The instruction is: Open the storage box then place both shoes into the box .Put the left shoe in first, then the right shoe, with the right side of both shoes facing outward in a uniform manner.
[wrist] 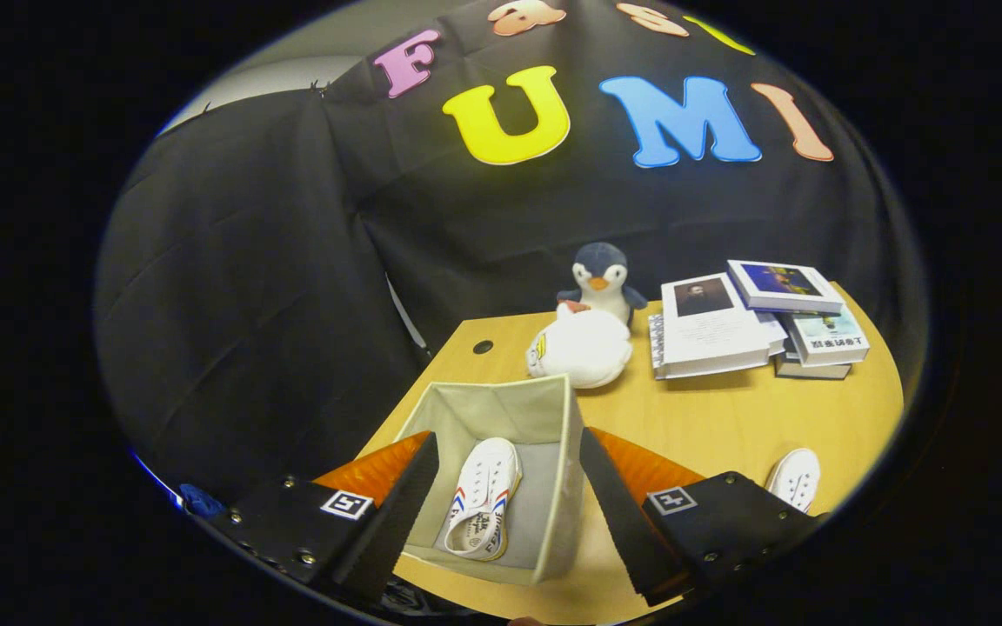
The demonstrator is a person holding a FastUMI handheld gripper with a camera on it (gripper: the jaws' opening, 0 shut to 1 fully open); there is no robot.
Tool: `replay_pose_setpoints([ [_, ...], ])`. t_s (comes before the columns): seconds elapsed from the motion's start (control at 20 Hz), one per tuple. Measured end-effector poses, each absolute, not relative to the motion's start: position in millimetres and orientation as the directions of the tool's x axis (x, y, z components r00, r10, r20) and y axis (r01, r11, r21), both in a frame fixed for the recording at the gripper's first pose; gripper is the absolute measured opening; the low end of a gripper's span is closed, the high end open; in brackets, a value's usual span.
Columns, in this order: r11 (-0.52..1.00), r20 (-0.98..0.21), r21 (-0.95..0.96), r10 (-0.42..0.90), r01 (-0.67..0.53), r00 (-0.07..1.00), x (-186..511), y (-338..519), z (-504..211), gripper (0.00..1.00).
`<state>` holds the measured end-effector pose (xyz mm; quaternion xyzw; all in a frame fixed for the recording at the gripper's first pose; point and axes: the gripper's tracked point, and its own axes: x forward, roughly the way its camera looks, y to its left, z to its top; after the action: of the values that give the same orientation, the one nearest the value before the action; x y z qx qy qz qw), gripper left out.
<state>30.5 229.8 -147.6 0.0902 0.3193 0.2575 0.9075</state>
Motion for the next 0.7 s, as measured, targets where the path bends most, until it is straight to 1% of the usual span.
replay_pose_setpoints([
  [0.15,0.896,-0.538,0.247,0.444,-0.369,0.716,35,175,-150,0.99],
  [0.3,0.928,-0.552,0.216,0.373,-0.304,0.746,36,124,-158,0.99],
  [0.5,0.962,-0.589,0.167,0.274,-0.217,0.760,36,57,-186,0.99],
  [0.7,0.971,-0.616,0.194,0.234,-0.142,0.752,36,5,-217,0.99],
])
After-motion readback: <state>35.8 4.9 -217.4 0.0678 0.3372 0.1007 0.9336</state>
